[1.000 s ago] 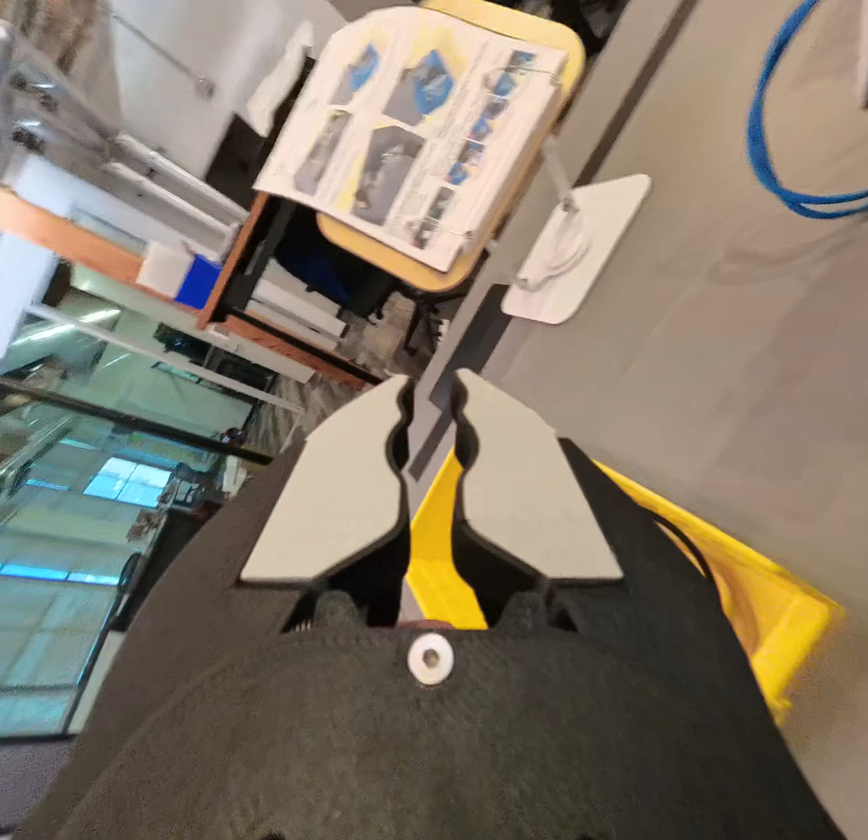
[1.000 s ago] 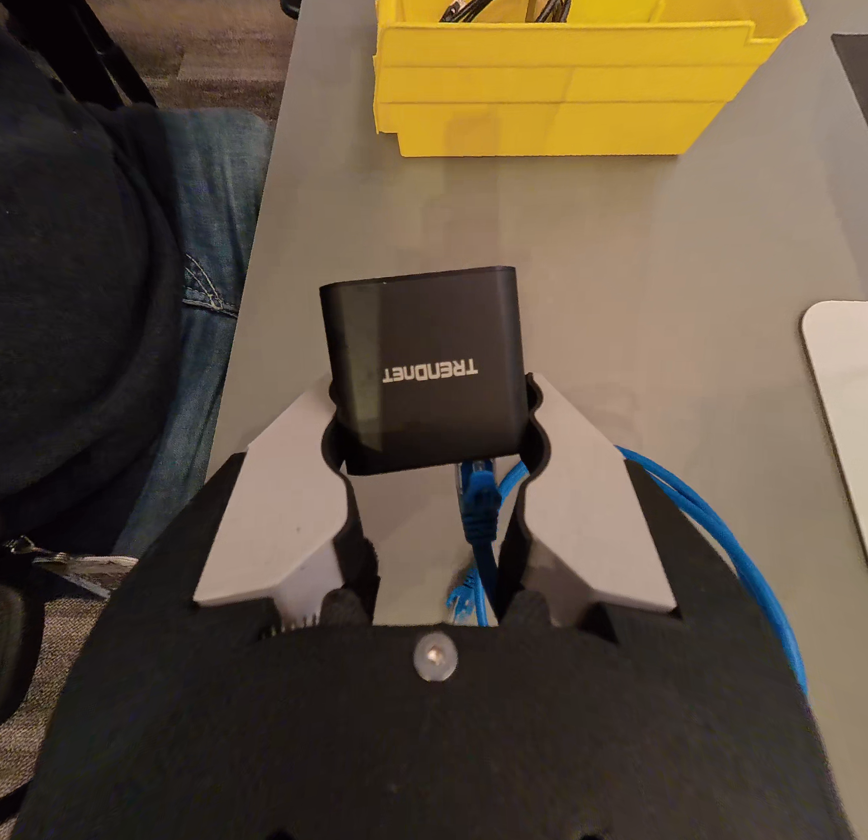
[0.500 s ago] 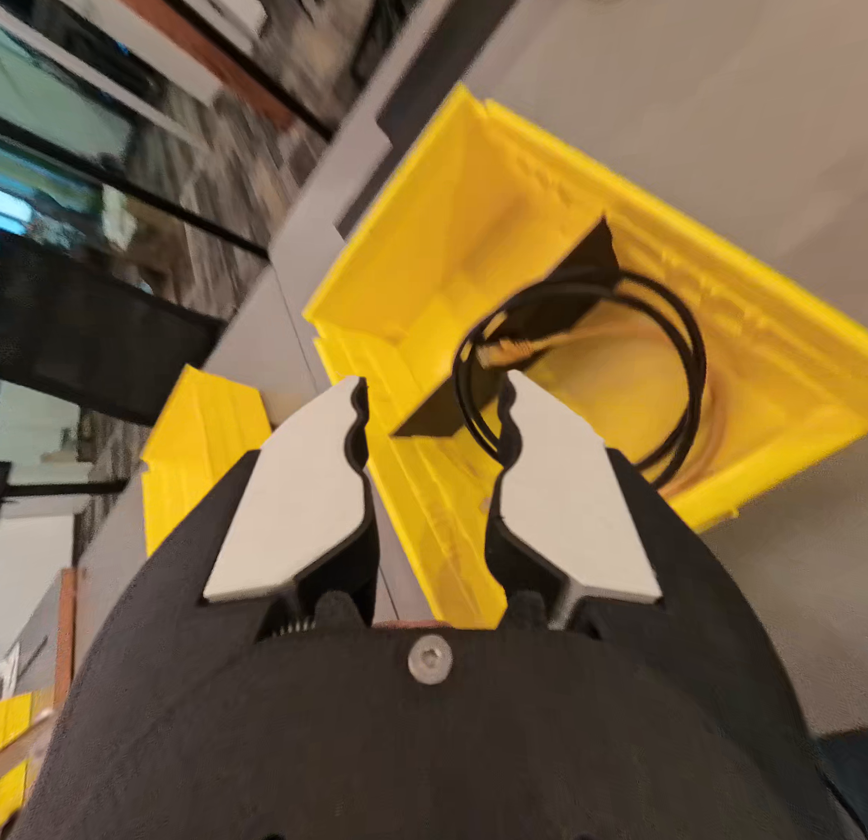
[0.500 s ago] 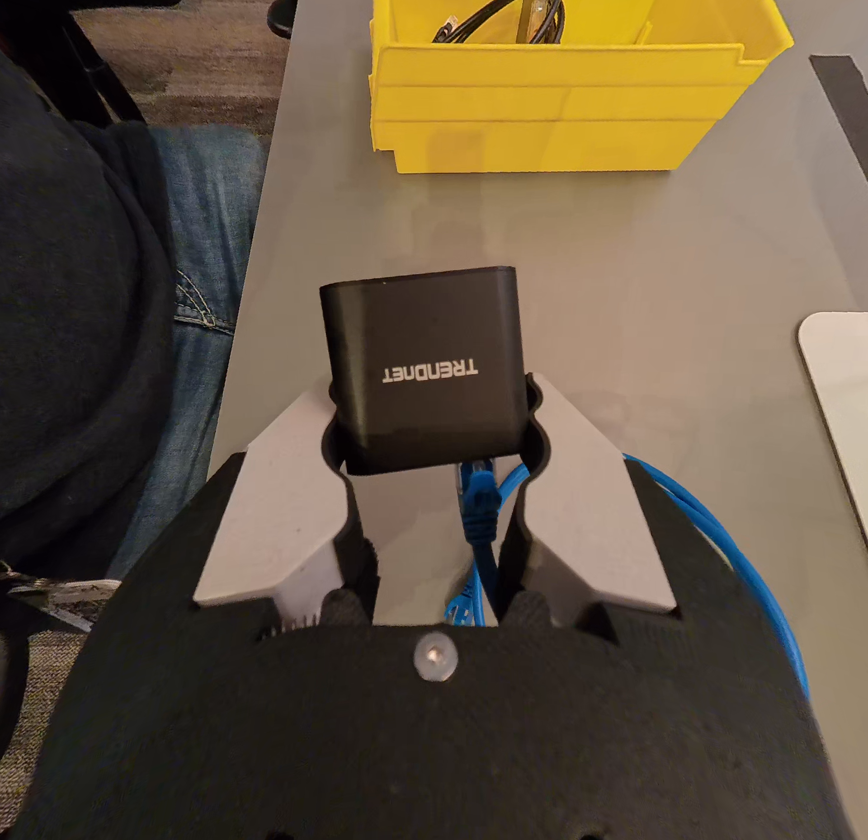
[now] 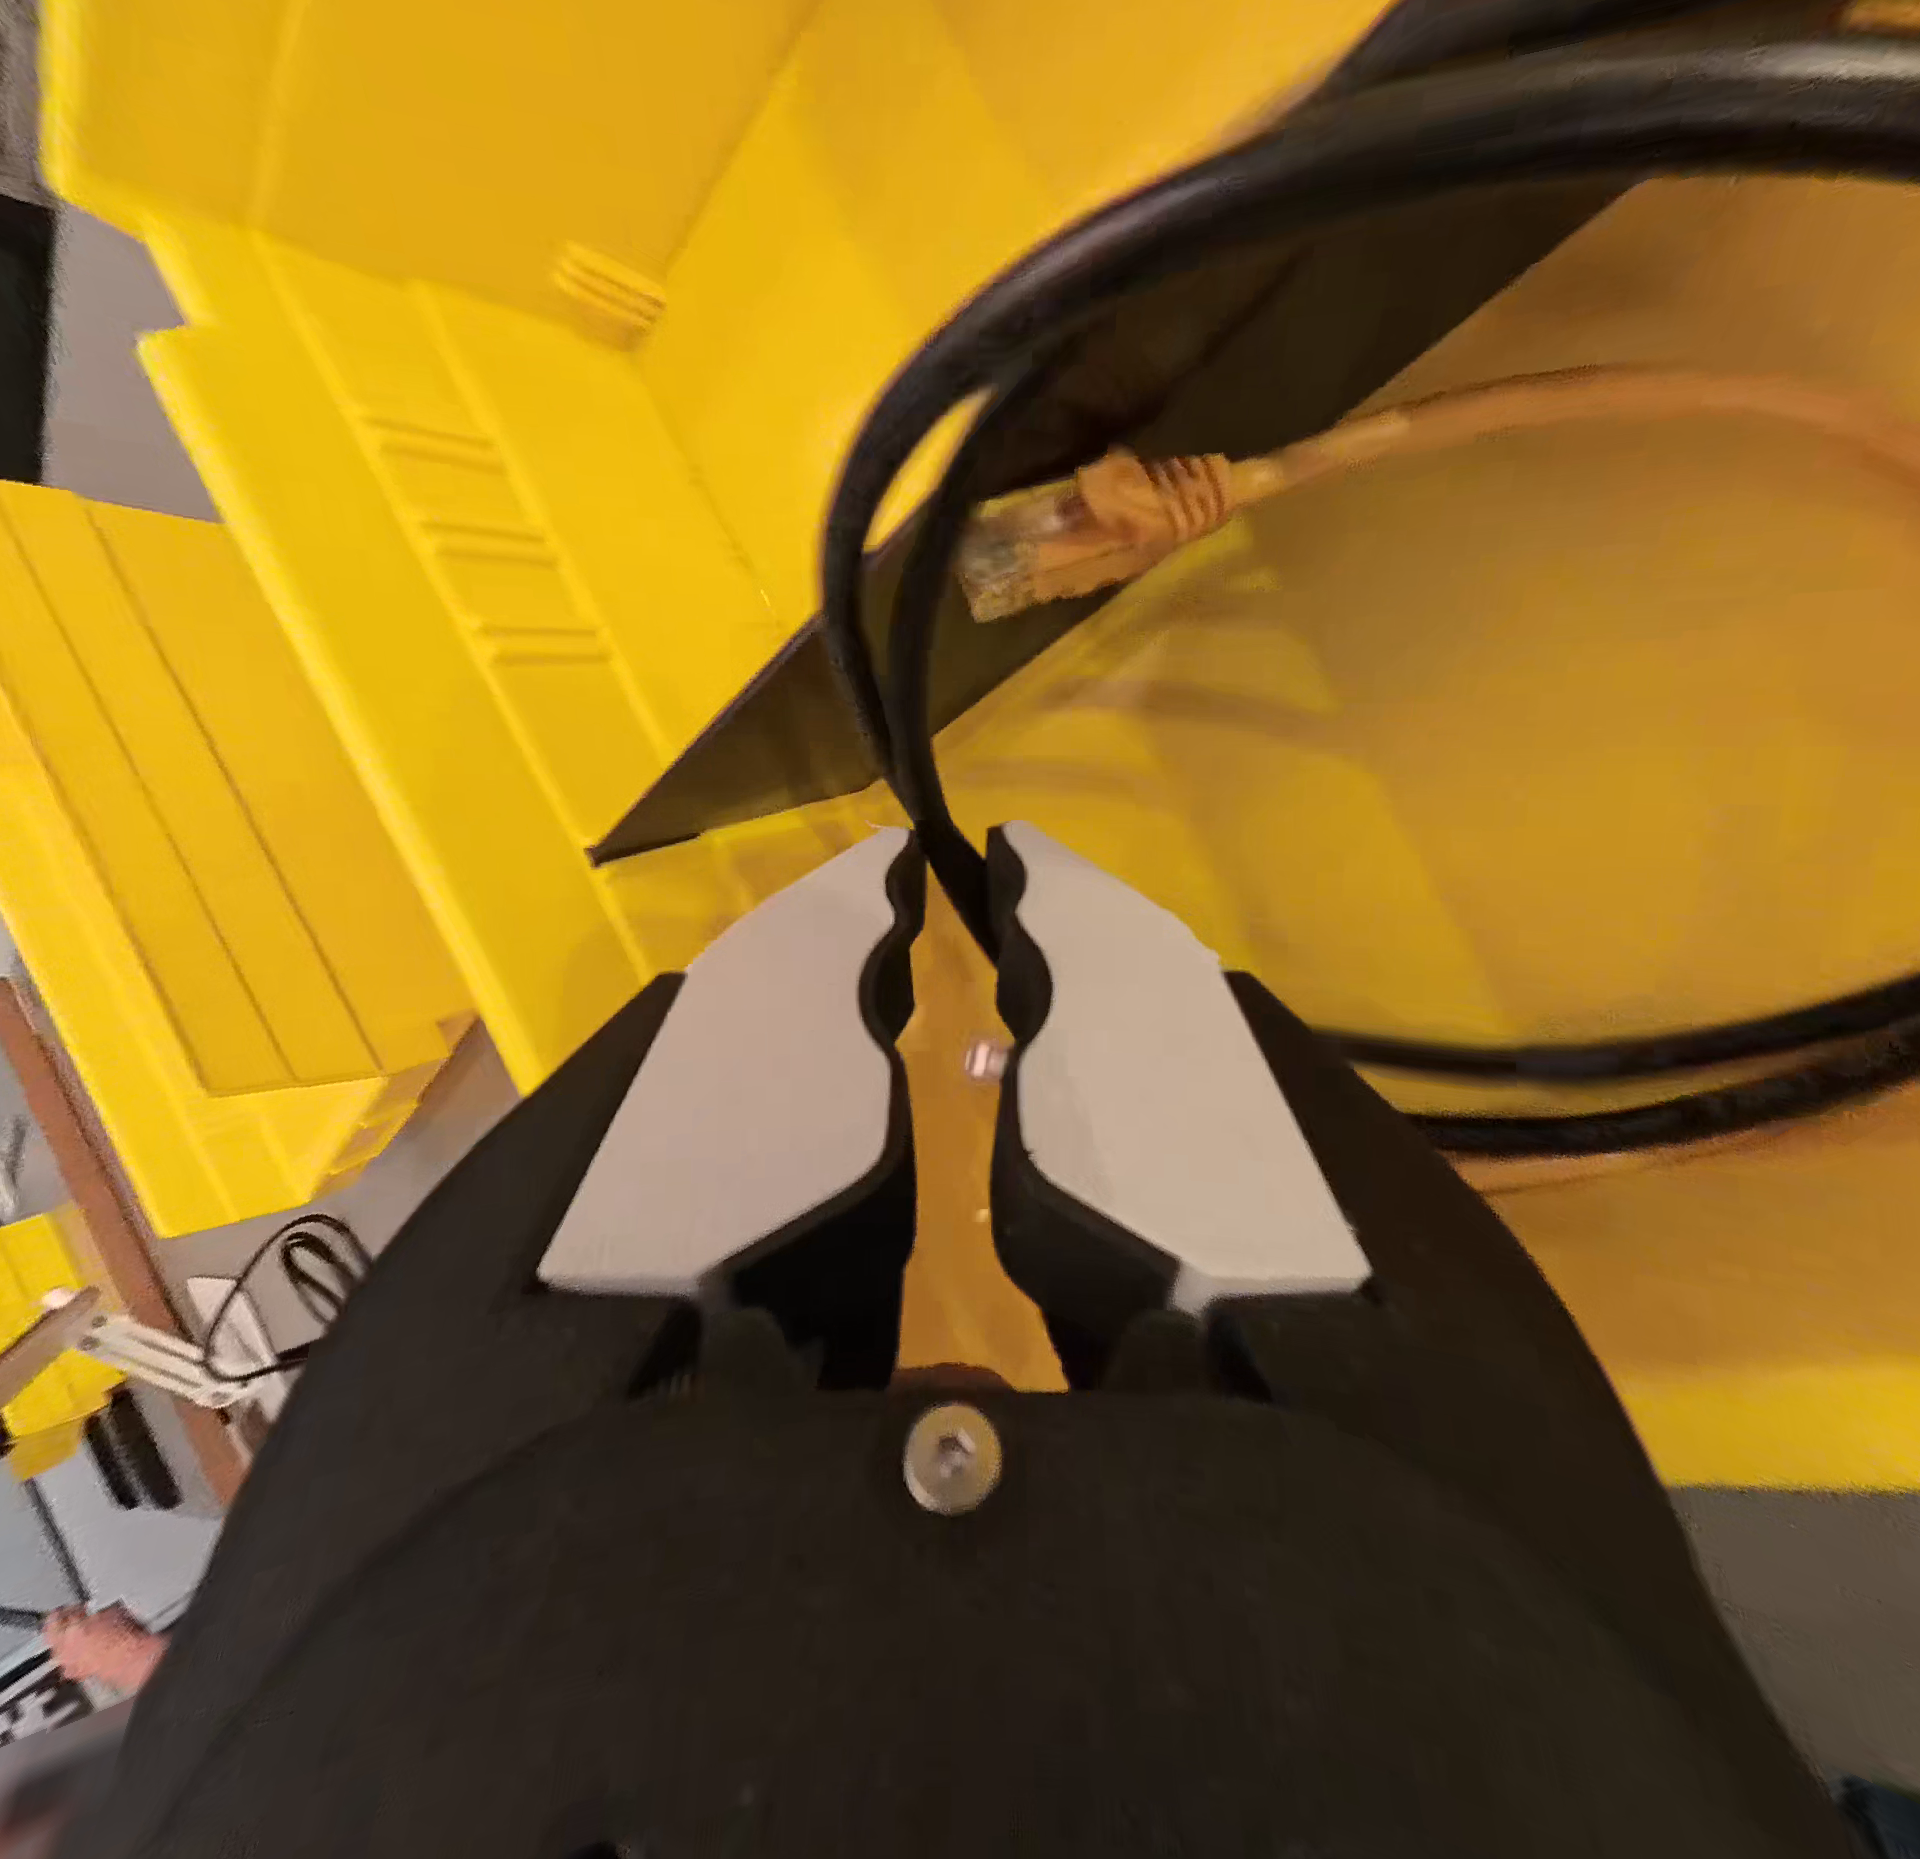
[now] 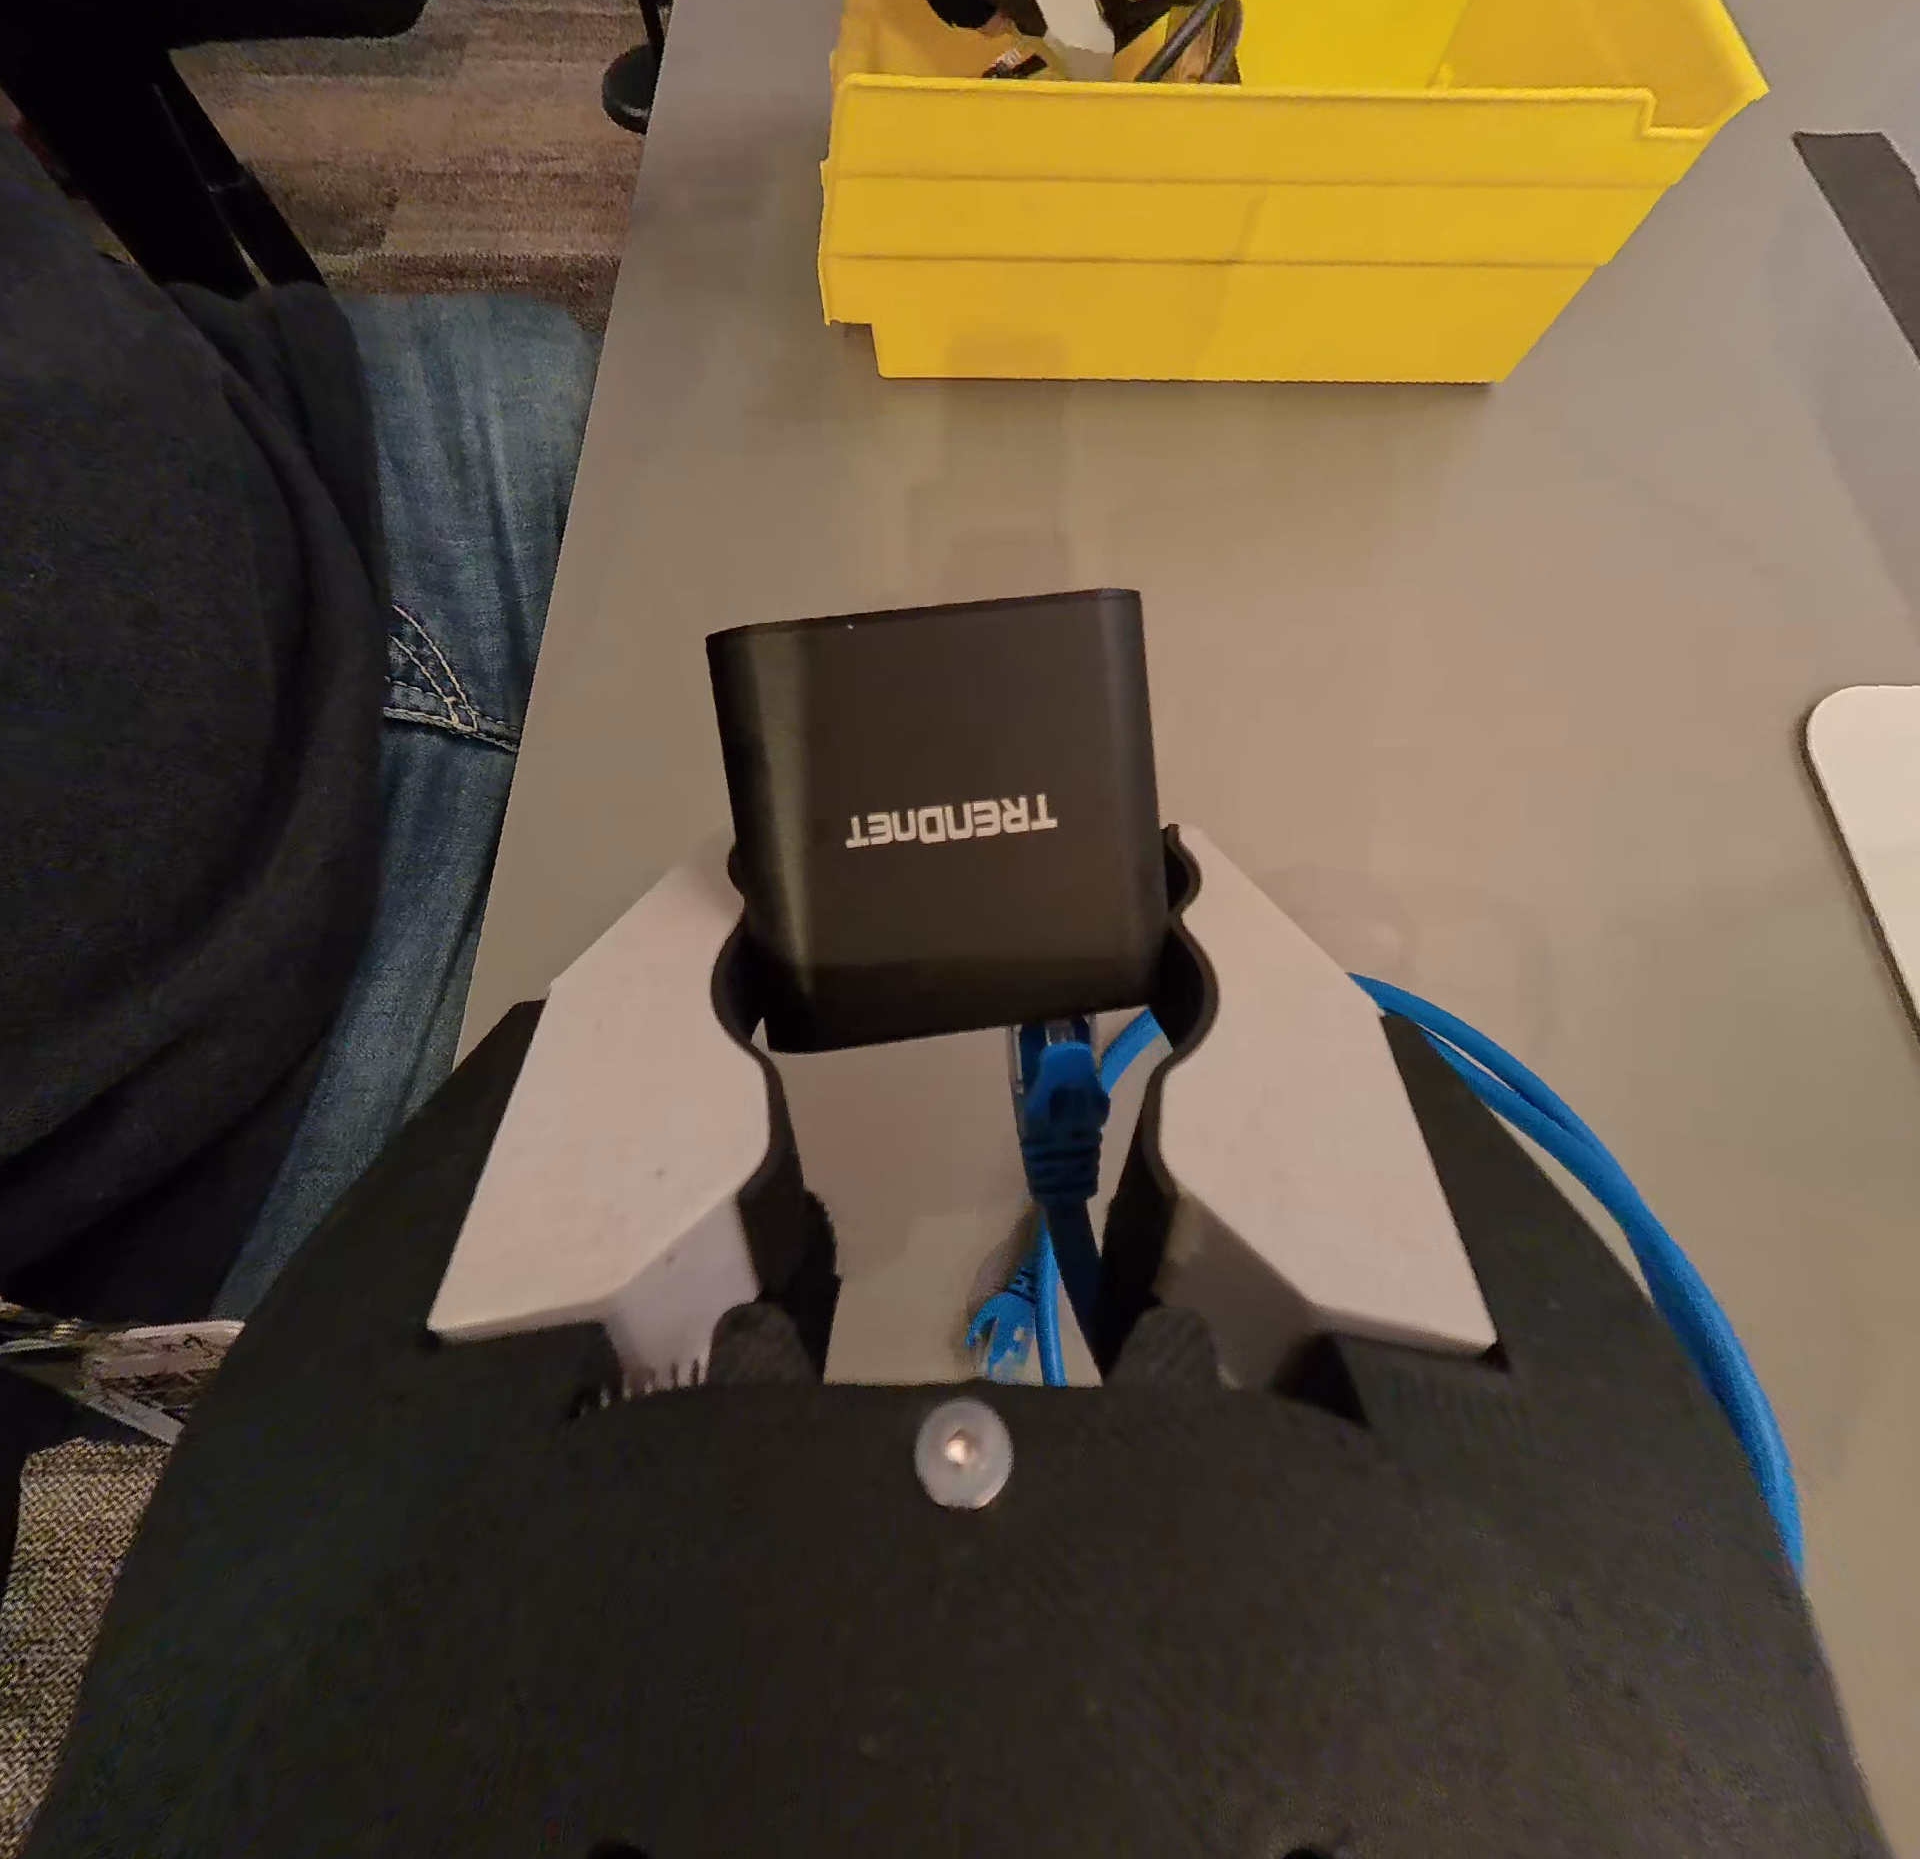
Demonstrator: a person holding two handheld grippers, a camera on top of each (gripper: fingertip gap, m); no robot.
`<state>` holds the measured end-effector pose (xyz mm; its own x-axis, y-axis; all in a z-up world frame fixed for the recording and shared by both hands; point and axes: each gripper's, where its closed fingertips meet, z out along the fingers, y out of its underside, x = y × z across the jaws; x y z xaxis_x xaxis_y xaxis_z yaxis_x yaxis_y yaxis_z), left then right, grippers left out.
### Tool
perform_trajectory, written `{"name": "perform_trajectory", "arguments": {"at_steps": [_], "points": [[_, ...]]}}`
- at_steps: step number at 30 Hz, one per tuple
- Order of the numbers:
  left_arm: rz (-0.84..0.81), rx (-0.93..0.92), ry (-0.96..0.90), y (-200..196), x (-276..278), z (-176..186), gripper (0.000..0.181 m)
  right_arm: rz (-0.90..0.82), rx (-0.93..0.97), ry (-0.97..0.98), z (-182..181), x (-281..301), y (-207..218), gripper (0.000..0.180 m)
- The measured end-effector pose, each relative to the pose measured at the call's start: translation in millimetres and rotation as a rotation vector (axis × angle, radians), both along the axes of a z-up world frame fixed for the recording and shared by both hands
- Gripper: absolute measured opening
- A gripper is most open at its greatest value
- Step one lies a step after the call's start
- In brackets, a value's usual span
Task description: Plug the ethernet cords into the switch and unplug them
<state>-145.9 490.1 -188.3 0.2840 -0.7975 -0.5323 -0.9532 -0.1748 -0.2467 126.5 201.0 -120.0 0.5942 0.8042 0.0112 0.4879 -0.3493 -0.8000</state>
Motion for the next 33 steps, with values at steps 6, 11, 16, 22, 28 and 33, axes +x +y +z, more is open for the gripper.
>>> {"name": "perform_trajectory", "arguments": {"at_steps": [6, 11, 16, 22, 28, 33], "points": [[-0.002, 0.147, -0.122, 11.5, -0.4, 49.0, 0.005, -0.014, 0.013, 0.008, 1.7, 5.5, -1.2, 0.073], [-0.028, 0.307, -0.231, 12.3, -1.0, 113.3, 0.004, -0.027, 0.022, 0.010, 3.8, 8.8, -1.2, 0.073], [-0.141, 0.495, -0.317, -1.5, 17.9, 188.8, 0.004, -0.038, 0.033, 0.015, 6.4, 10.9, -0.8, 0.073], [-0.614, 0.560, -0.404, -84.1, 113.7, 245.2, 0.005, -0.066, 0.051, 0.029, 9.9, 19.1, -2.8, 0.073], [-0.991, 0.402, -0.350, -177.5, 212.2, 186.1, 0.005, -0.121, 0.066, 0.057, 8.8, 37.2, -7.5, 0.073], [-1.219, 0.291, -0.208, -232.0, 255.3, 101.5, 0.006, -0.150, 0.063, 0.068, 0.1, 48.8, -13.2, 0.073]]}}
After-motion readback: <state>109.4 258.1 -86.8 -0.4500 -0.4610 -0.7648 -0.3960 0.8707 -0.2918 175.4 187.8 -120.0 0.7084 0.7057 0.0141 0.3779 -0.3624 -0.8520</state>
